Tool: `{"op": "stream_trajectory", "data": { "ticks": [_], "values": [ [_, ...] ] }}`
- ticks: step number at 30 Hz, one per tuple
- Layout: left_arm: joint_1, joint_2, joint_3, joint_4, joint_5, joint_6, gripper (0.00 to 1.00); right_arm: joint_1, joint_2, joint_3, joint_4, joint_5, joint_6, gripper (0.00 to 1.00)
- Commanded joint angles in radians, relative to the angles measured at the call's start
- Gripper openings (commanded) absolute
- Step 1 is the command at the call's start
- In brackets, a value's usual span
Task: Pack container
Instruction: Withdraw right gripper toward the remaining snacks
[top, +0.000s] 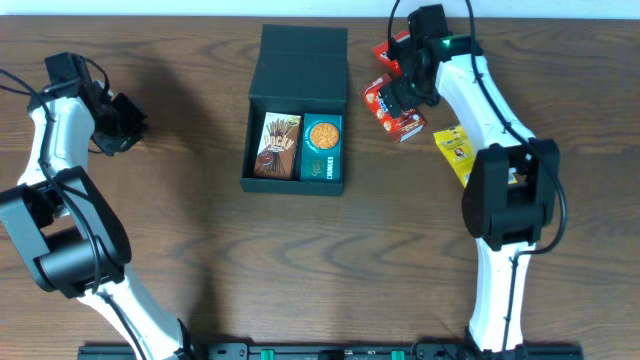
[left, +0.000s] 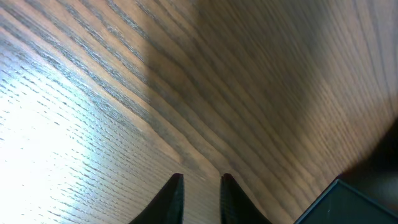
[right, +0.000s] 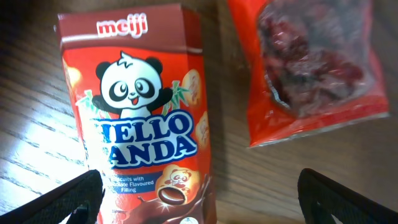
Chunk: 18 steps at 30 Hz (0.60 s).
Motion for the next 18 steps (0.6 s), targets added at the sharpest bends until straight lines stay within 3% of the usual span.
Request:
{"op": "stream_trajectory", "data": {
  "ticks": [1, 3, 4, 7, 12, 15, 18],
  "values": [
    [-0.004, -0.021, 0.012, -0.001, 0.01, 0.01, 0.35, 0.006, 0.02, 0.007, -0.008, -0.032, -0.023, 0.99],
    [-0.004, -0.021, 0.012, 0.0, 0.01, 0.01, 0.54, 0.006, 0.035, 0.007, -0.018, -0.084, -0.023, 0.99],
    [-0.004, -0.021, 0.012, 0.0, 0.01, 0.011, 0.58, 0.006, 0.043, 0.007, -0.019, -0.097, -0.023, 0.99],
    [-0.009, -0.021, 0.012, 0.0, 0.015, 0.069, 0.61, 0.008, 0.055, 0.007, -0.022, -0.109, -0.023, 0.99],
    [-0.059, -0.021, 0.012, -0.011, 0.047, 0.315, 0.66, 0.01, 0.055, 0.007, -0.022, -0.109, -0.043, 0.99],
    [-0.087, -0.021, 0.012, 0.003, 0.187, 0.396, 0.8, 0.01, 0.055, 0.007, -0.026, -0.109, -0.046, 0.99],
    [-0.088, -0.021, 0.012, 0.047, 0.394, 0.443, 0.8, 0.01, 0.055, 0.007, -0.026, -0.109, -0.047, 0.99]
  ]
}}
